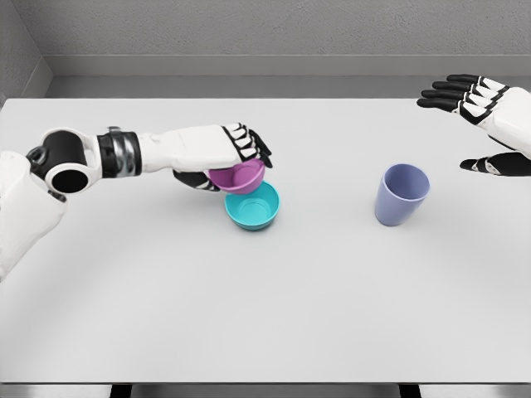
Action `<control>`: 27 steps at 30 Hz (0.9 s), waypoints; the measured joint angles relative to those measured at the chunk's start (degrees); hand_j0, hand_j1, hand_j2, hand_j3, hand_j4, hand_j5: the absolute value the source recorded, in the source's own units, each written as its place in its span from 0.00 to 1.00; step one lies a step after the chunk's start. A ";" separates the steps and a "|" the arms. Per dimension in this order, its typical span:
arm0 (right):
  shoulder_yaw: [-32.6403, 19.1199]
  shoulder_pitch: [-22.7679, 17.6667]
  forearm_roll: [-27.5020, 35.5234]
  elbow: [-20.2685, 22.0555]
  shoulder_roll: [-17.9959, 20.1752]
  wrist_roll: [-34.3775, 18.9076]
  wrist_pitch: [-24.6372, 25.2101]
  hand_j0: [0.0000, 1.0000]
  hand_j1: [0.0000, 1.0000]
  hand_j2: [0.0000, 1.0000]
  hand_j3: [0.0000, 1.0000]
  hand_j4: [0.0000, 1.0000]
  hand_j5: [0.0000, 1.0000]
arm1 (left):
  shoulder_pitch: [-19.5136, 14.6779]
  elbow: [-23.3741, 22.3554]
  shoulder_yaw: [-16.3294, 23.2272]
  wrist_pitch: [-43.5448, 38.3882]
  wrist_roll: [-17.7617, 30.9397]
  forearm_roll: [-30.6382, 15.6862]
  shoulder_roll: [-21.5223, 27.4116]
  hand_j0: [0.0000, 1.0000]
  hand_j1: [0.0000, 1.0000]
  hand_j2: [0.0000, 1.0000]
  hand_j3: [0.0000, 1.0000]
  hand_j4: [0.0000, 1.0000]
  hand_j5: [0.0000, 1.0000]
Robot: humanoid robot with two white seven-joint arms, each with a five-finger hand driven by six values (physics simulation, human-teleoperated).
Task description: Stacking bowl and cup with both arms
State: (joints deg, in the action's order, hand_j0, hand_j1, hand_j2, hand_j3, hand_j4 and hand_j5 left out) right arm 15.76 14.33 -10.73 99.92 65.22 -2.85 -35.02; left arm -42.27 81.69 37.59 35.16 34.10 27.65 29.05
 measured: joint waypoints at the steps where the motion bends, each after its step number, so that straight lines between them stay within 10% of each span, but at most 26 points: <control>1: 0.00 0.00 0.00 0.00 0.00 0.00 0.00 1.00 1.00 1.00 1.00 1.00 1.00 | 0.00 0.13 0.55 0.00 0.00 0.34 -0.49 0.46 0.46 0.46 0.46 0.46 0.46; 16: 0.00 0.00 0.01 0.00 0.00 0.00 0.00 1.00 1.00 1.00 1.00 1.00 1.00 | 0.35 -0.03 5.33 -0.09 0.03 2.84 -2.08 0.55 0.55 0.55 0.55 0.55 0.55; 20: 0.00 0.00 -0.01 0.00 0.00 0.01 0.00 1.00 1.00 1.00 1.00 1.00 1.00 | 0.26 -0.03 5.70 -0.08 0.19 2.72 -1.79 0.98 0.98 0.98 0.98 0.98 0.98; 27: 0.00 0.00 -0.01 0.00 0.00 0.00 0.00 1.00 1.00 1.00 1.00 1.00 1.00 | 0.09 -0.01 5.75 0.03 0.27 2.76 -0.81 1.00 1.00 1.00 1.00 1.00 1.00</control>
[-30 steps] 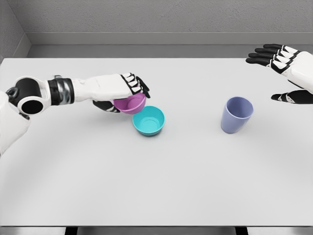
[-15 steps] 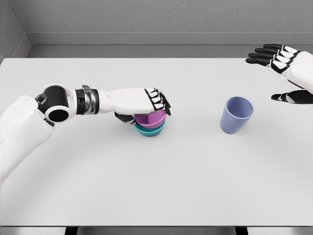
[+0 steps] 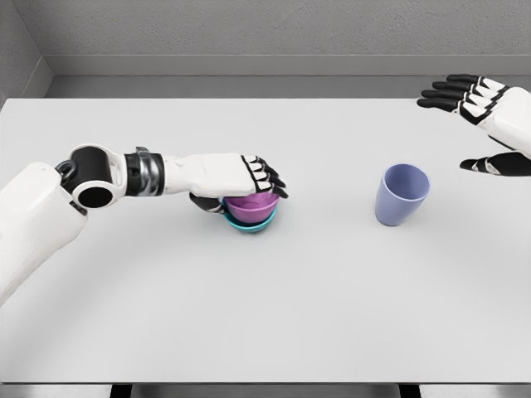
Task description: Stacking bowl and cup with both arms
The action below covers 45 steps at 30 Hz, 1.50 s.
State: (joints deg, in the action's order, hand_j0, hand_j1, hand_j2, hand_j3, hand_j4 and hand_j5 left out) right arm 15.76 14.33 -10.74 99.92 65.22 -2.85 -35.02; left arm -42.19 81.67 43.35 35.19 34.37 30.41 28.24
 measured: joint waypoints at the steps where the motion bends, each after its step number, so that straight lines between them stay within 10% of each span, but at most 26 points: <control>1: 0.00 0.00 -0.01 0.00 0.00 0.00 0.00 1.00 1.00 1.00 1.00 1.00 1.00 | 0.00 0.02 -0.03 -0.05 -0.04 -0.17 0.15 1.00 1.00 1.00 1.00 1.00 1.00; 11: 0.00 0.00 -0.01 0.00 0.00 0.01 0.00 1.00 1.00 1.00 1.00 1.00 1.00 | -1.23 0.71 0.08 -0.05 -0.17 -0.72 4.21 1.00 1.00 1.00 1.00 1.00 1.00; 17: 0.00 0.00 0.01 0.00 0.00 0.01 0.00 1.00 1.00 1.00 1.00 1.00 1.00 | 0.61 0.42 -1.98 -0.03 -0.30 -10.83 13.96 1.00 1.00 1.00 1.00 1.00 1.00; 23: 0.00 0.00 -0.01 0.00 0.00 0.02 0.00 1.00 1.00 1.00 1.00 1.00 1.00 | 1.67 -7.16 -6.59 -0.02 -0.38 -18.93 19.81 1.00 1.00 1.00 1.00 1.00 1.00; 36: -1.70 -0.17 1.03 0.20 0.15 -0.37 0.00 1.00 1.00 1.00 1.00 1.00 1.00 | 7.12 -15.07 -12.63 -0.02 -0.29 -20.65 21.27 1.00 1.00 1.00 1.00 1.00 1.00; 45: -1.67 8.08 -0.14 -0.73 -1.41 -29.09 2.29 1.00 1.00 1.00 1.00 1.00 1.00 | 7.91 -15.78 -12.84 -0.04 -0.32 -20.88 21.81 1.00 1.00 1.00 1.00 1.00 1.00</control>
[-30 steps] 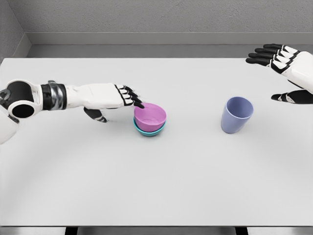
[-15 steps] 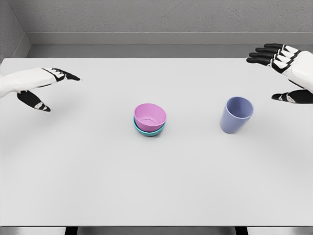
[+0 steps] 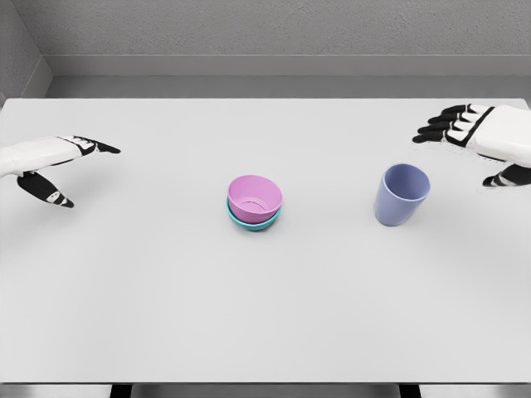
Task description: Stacking bowl and cup with both arms
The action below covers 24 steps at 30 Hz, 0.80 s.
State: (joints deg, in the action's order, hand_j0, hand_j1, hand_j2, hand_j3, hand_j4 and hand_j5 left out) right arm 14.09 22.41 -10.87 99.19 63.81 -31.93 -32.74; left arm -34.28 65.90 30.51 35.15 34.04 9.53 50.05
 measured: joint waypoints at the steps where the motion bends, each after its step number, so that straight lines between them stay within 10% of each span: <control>1: 0.54 1.93 -0.07 -0.59 -0.35 -0.87 0.17 1.00 1.00 1.00 1.00 1.00 1.00 | 0.09 -0.01 -0.02 0.00 0.00 -0.01 0.04 1.00 1.00 1.00 1.00 1.00 1.00; 4: 7.74 12.22 -1.14 -4.36 -3.42 -2.25 0.51 1.00 1.00 1.00 1.00 1.00 1.00 | 0.09 -0.02 -0.03 -0.01 0.00 -0.08 0.12 1.00 1.00 1.00 1.00 1.00 1.00; 24: 26.11 19.52 -3.86 -18.11 -10.66 -3.08 0.40 1.00 1.00 1.00 1.00 1.00 1.00 | 0.79 -0.21 -0.06 -0.01 -0.01 -0.12 0.30 1.00 1.00 1.00 1.00 1.00 1.00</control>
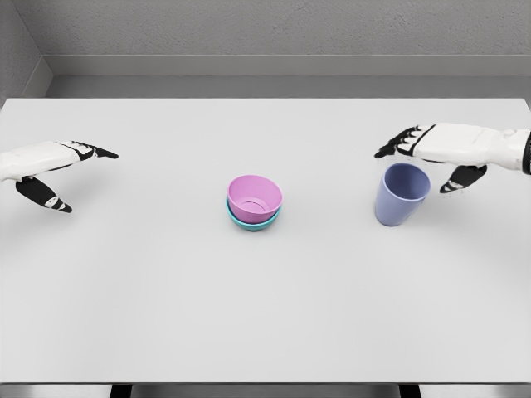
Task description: Stacking bowl and cup with both arms
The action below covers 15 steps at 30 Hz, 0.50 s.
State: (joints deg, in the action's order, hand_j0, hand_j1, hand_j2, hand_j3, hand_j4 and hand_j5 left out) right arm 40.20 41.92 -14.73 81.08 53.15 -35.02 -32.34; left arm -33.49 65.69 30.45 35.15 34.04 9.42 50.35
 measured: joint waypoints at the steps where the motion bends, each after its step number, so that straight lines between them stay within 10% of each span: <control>1: 0.51 0.00 -0.02 -0.47 -0.21 0.00 -0.02 1.00 1.00 1.00 1.00 1.00 1.00 | 0.00 -0.04 0.00 0.00 0.00 -0.01 -0.01 1.00 1.00 1.00 1.00 1.00 1.00; 15: 2.64 0.35 -0.06 -1.60 -1.78 -0.01 -0.49 1.00 1.00 1.00 1.00 1.00 1.00 | 0.00 -0.22 0.00 0.00 0.00 -0.24 -0.05 1.00 1.00 1.00 1.00 1.00 1.00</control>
State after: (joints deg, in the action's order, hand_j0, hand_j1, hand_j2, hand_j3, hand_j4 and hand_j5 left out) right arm 42.83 42.28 -14.80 79.48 51.37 -35.02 -32.83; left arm -33.49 65.47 30.45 35.14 34.04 9.18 50.30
